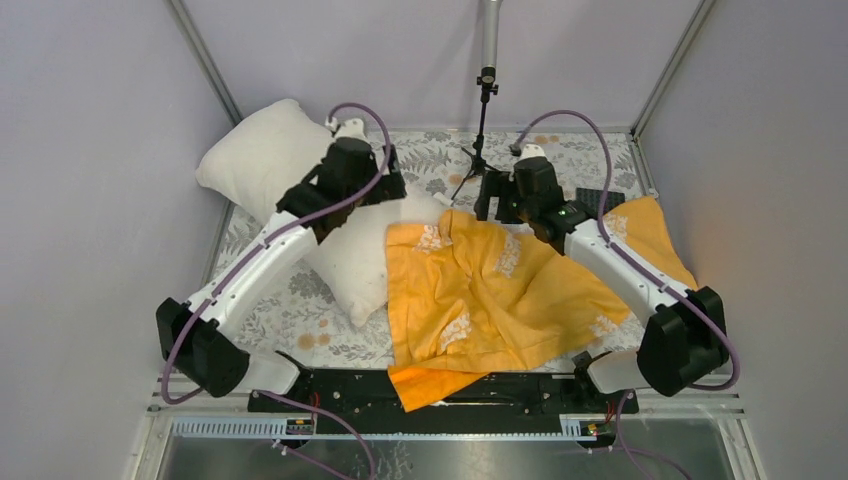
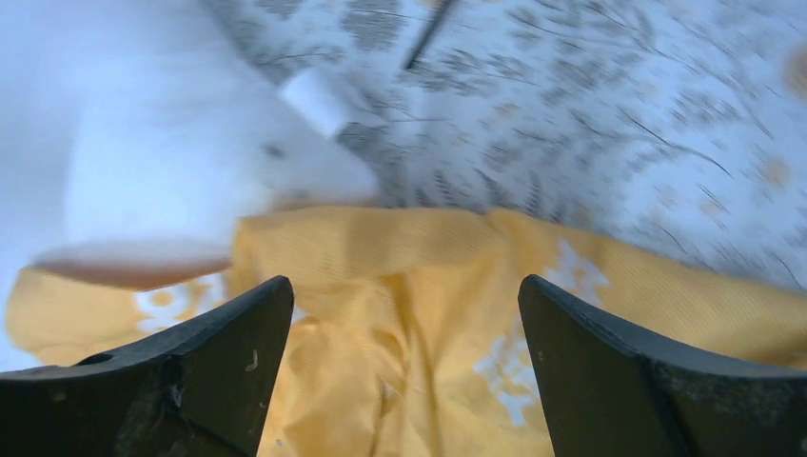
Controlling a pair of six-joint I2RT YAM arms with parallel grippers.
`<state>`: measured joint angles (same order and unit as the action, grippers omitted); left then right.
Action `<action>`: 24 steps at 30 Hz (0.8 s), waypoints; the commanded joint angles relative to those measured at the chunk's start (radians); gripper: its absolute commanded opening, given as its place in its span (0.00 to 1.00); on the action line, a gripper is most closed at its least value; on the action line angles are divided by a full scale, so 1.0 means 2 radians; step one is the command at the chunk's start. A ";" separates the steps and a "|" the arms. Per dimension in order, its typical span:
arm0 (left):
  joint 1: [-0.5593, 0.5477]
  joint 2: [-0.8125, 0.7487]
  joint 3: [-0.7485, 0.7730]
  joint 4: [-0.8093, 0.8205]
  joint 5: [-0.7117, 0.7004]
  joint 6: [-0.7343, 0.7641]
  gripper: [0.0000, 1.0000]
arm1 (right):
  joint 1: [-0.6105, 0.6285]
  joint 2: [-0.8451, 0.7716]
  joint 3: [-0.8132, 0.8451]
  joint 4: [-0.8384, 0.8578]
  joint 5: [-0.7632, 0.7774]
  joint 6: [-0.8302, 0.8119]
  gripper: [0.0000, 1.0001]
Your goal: Put the pillow into the pillowcase
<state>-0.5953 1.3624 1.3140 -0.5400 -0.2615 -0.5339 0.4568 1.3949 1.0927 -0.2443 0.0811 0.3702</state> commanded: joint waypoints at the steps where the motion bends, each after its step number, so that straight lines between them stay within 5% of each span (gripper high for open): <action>1: 0.062 0.044 0.077 -0.014 0.016 0.040 0.99 | 0.040 0.043 0.048 0.071 -0.053 -0.064 0.96; 6: 0.090 0.132 0.139 -0.032 0.037 0.055 0.99 | 0.078 0.123 0.107 0.058 -0.013 -0.087 0.97; 10: 0.091 0.178 0.147 -0.032 0.051 0.055 0.98 | 0.084 0.149 0.115 0.027 0.039 -0.076 0.84; 14: 0.091 0.208 0.143 -0.025 0.064 0.056 0.95 | 0.084 0.111 0.047 0.047 0.048 -0.055 0.55; 16: 0.091 0.224 0.142 -0.028 0.065 0.059 0.89 | 0.086 0.096 0.022 0.044 0.042 -0.046 0.27; 19: 0.091 0.242 0.135 -0.030 0.060 0.061 0.68 | 0.089 0.053 -0.031 0.036 0.049 -0.022 0.06; 24: 0.092 0.247 0.135 -0.030 0.073 0.070 0.16 | 0.089 -0.029 -0.132 0.034 0.037 0.043 0.00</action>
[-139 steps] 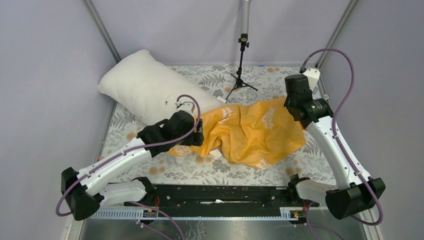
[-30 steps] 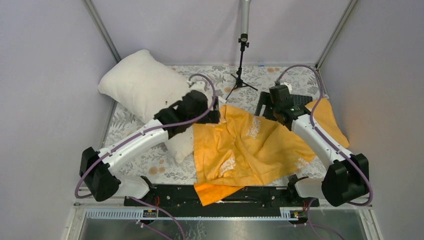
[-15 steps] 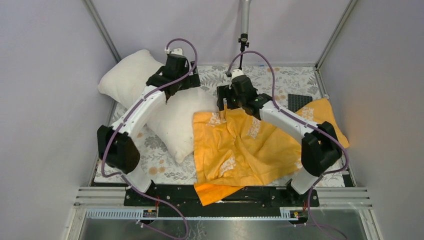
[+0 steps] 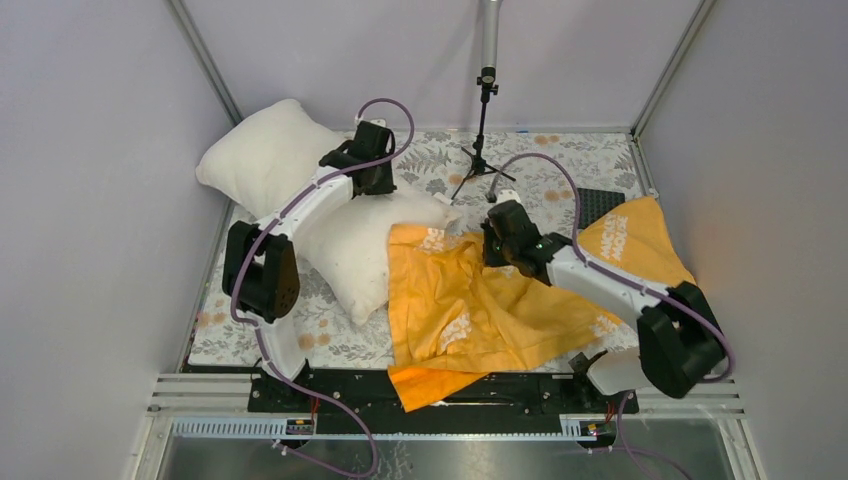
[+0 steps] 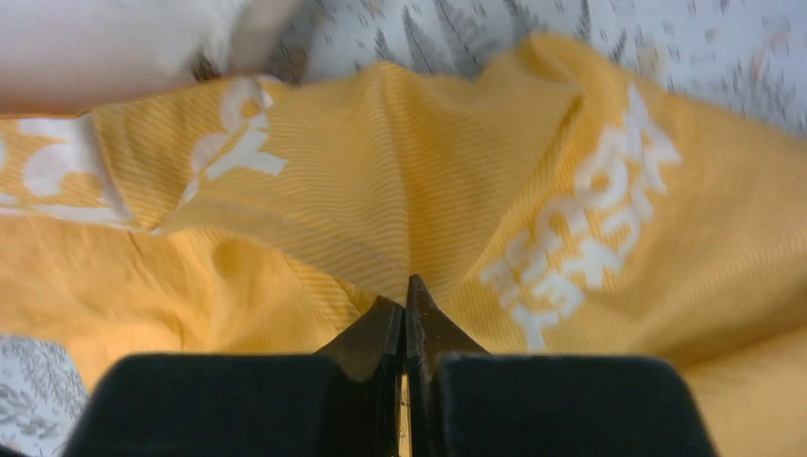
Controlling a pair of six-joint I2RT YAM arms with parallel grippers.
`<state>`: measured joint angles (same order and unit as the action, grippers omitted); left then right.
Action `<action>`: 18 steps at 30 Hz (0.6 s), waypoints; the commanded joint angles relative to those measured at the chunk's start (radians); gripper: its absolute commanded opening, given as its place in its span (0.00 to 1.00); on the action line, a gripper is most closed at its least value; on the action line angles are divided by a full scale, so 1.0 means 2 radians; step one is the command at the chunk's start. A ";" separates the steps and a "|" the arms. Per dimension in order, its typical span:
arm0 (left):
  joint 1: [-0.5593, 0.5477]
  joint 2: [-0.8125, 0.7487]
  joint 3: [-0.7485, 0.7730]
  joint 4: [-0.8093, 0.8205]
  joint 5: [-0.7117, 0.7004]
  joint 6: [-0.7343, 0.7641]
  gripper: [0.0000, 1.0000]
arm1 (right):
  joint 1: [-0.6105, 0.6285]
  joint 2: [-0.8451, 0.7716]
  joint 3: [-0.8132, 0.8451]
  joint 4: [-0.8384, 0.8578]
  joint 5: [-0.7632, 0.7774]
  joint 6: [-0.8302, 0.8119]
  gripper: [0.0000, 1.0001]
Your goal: Put the pillow into the pillowcase
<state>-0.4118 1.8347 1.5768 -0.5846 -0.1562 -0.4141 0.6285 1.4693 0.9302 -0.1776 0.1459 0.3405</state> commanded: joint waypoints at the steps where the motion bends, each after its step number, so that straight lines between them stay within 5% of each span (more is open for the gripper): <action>1: 0.002 0.007 0.008 -0.010 0.024 0.010 0.06 | 0.004 -0.077 -0.063 -0.005 0.008 0.065 0.00; 2: 0.004 0.003 0.013 -0.013 0.027 0.011 0.00 | 0.004 -0.088 -0.077 -0.007 0.010 0.071 0.00; 14: 0.057 -0.116 0.041 -0.018 0.031 -0.002 0.00 | 0.005 -0.118 -0.149 -0.010 -0.023 0.087 0.08; 18: 0.059 -0.187 0.023 -0.016 0.024 -0.006 0.00 | 0.006 -0.145 -0.127 -0.036 -0.009 0.079 0.42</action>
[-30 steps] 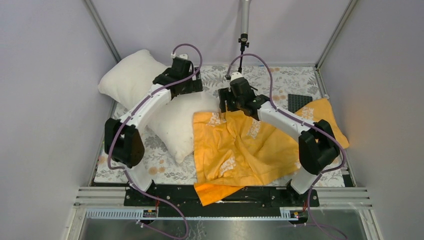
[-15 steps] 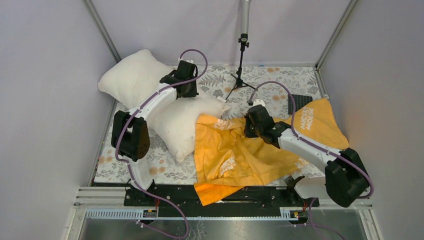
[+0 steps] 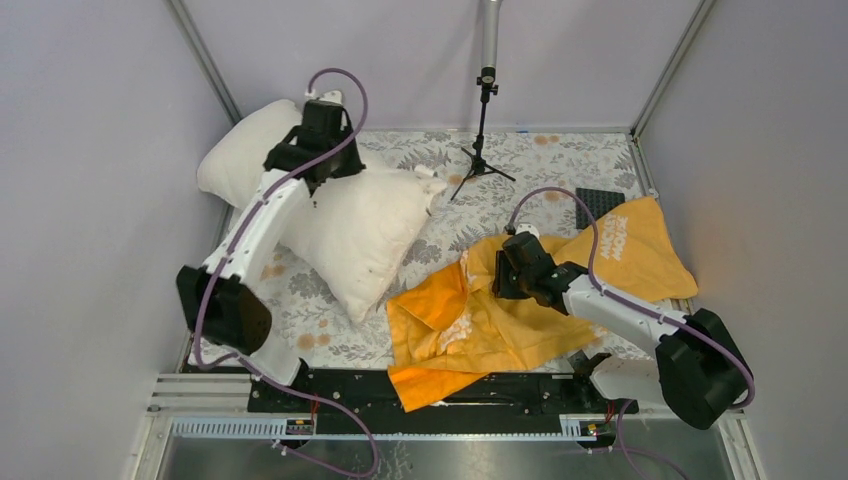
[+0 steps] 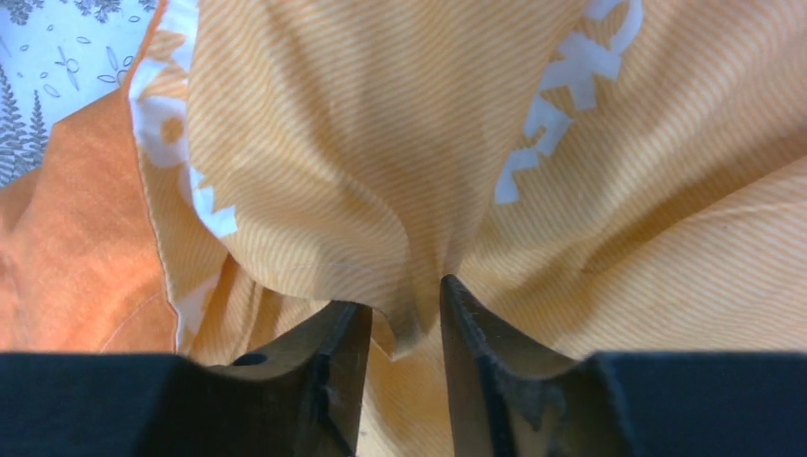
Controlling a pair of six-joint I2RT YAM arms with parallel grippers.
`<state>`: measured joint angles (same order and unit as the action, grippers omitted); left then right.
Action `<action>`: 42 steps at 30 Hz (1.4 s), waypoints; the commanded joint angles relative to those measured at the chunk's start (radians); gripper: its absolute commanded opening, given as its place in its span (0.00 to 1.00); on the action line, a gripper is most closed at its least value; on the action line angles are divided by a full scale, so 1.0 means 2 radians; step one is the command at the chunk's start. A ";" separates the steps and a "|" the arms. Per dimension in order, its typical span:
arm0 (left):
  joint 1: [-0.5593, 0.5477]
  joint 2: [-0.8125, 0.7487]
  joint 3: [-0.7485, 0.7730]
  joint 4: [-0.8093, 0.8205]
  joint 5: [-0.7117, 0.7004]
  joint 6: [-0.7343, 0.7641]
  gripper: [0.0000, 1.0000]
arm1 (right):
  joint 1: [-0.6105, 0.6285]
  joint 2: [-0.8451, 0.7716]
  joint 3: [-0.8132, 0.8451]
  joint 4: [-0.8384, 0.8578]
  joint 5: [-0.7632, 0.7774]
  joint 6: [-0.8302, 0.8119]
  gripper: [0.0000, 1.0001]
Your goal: Put the pillow into the pillowcase
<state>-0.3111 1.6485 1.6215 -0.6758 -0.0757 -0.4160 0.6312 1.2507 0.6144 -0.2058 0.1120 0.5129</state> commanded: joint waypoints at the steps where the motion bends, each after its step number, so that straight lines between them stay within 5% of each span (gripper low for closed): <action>1: 0.009 -0.109 -0.006 0.028 -0.019 -0.005 0.00 | 0.007 -0.047 0.039 -0.028 0.014 -0.009 0.50; 5: 0.010 -0.165 -0.033 0.024 -0.031 -0.007 0.00 | 0.031 -0.077 0.083 -0.051 0.049 -0.041 0.63; 10: 0.010 -0.227 -0.051 0.016 -0.052 -0.017 0.00 | 0.070 -0.049 0.125 -0.048 0.074 -0.085 0.66; 20: 0.010 -0.320 -0.074 -0.015 -0.075 -0.038 0.00 | 0.084 0.093 0.175 -0.029 0.047 -0.065 0.42; 42: 0.010 -0.354 -0.104 -0.026 -0.037 -0.036 0.00 | 0.116 0.159 0.219 -0.071 0.094 -0.022 0.37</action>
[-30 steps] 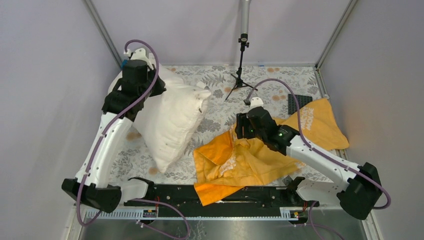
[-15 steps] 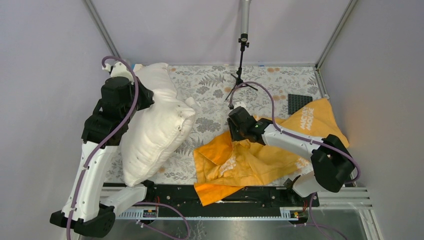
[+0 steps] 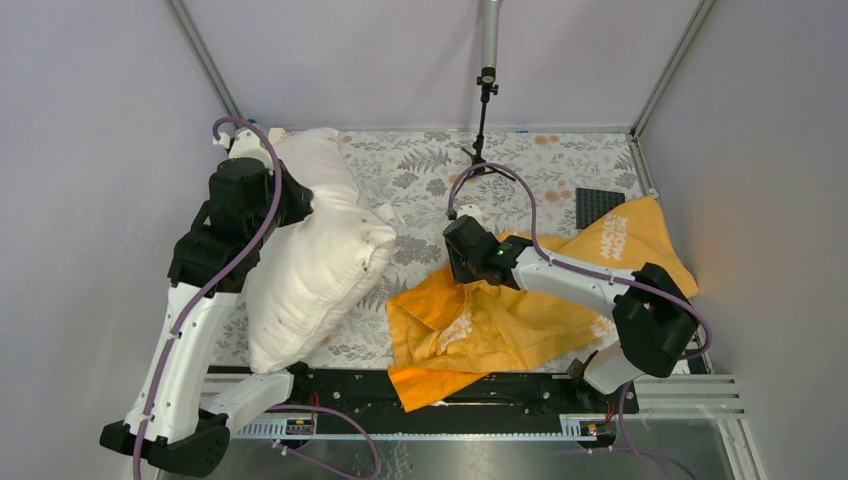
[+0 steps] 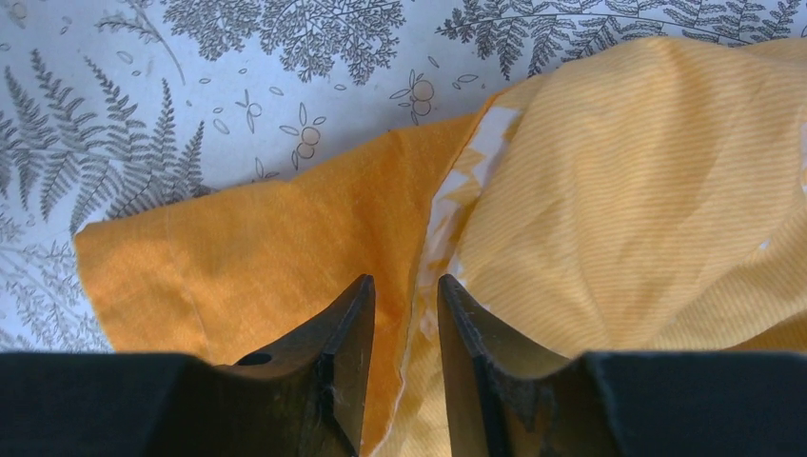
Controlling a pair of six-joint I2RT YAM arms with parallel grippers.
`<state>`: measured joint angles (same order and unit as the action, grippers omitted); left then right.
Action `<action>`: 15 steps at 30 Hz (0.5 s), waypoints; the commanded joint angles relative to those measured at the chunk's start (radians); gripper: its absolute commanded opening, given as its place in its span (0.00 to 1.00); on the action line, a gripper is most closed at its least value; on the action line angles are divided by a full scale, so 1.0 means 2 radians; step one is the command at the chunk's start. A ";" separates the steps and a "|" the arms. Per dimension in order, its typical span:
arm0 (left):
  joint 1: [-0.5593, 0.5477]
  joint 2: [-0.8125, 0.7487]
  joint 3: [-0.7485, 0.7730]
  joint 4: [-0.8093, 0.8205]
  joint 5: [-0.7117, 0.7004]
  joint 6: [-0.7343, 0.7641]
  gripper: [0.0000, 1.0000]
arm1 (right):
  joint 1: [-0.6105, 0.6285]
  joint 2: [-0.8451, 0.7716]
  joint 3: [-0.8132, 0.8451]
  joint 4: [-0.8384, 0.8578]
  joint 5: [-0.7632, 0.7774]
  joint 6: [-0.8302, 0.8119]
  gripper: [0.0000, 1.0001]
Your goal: Put the pillow into the pillowcase
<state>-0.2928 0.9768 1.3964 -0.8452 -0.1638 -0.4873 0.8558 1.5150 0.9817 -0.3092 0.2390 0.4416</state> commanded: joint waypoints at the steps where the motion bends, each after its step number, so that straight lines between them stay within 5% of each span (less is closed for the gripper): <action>1: 0.001 -0.019 0.007 0.060 0.011 -0.001 0.00 | 0.004 0.033 0.039 -0.023 0.034 0.016 0.35; 6: 0.001 -0.025 0.004 0.061 0.021 -0.001 0.00 | 0.003 0.058 0.072 -0.040 0.043 0.022 0.21; 9: 0.001 -0.030 0.004 0.059 0.023 0.002 0.00 | 0.004 0.087 0.111 -0.072 0.060 0.020 0.00; 15: 0.001 -0.040 -0.004 0.057 0.036 0.004 0.00 | -0.034 0.127 0.227 -0.058 0.018 0.017 0.00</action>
<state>-0.2924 0.9417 1.3785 -0.8486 -0.1268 -0.4808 0.8433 1.7275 1.2568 -0.4427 0.2962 0.4702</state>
